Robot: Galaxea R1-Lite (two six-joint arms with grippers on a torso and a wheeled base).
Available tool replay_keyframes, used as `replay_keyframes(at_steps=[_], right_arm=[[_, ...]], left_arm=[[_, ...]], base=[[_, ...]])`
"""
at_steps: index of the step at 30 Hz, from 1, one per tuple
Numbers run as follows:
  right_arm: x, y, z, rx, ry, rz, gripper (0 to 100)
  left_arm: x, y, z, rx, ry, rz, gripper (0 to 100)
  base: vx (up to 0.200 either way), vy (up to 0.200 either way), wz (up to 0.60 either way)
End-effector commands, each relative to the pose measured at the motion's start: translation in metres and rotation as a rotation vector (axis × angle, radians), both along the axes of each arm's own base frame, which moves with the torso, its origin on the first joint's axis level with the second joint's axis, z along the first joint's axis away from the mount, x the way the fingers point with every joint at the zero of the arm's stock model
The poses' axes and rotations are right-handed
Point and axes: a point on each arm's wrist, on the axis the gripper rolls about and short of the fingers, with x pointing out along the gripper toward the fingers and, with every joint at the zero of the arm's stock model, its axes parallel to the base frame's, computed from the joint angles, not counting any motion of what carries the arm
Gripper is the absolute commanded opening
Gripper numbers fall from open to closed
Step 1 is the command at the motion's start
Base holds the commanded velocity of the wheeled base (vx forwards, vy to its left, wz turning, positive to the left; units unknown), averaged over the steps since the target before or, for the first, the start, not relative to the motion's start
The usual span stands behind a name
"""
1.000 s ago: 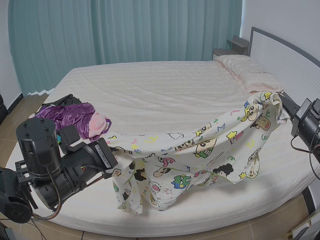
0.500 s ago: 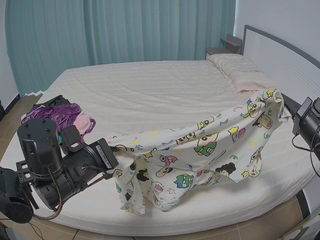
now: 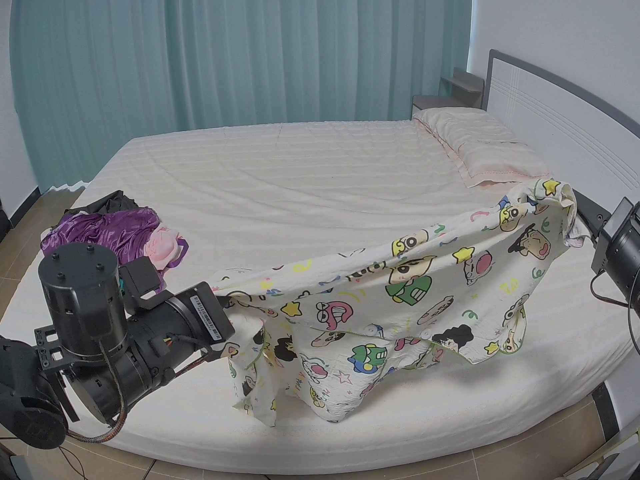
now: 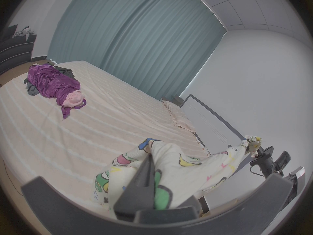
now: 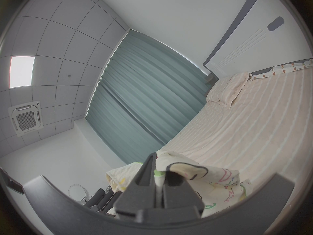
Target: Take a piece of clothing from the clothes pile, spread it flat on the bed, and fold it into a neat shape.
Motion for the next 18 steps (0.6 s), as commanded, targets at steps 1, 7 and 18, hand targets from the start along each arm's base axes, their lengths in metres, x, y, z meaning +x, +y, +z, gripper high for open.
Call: replay_keyframes(at_steps=[1, 7, 18], right_arm=[[-0.02, -0.004, 0.012, 0.008, -0.063, 0.032, 0], [-0.051, -0.01, 0.03, 0.006, -0.141, 0.087, 0], [-0.095, -0.019, 0.053, -0.023, -0.267, 0.172, 0]], left_arm=[[-0.001, 0.001, 0.0, 0.004, -0.005, 0.022, 0], [-0.011, 0.01, 0.008, -0.018, -0.036, 0.024, 0], [-0.043, 0.037, 0.037, -0.111, -0.158, 0.033, 0]], base=[[-0.2, 0.0, 0.0], [-0.2, 0.0, 0.0], [-0.018, 0.0, 0.0]])
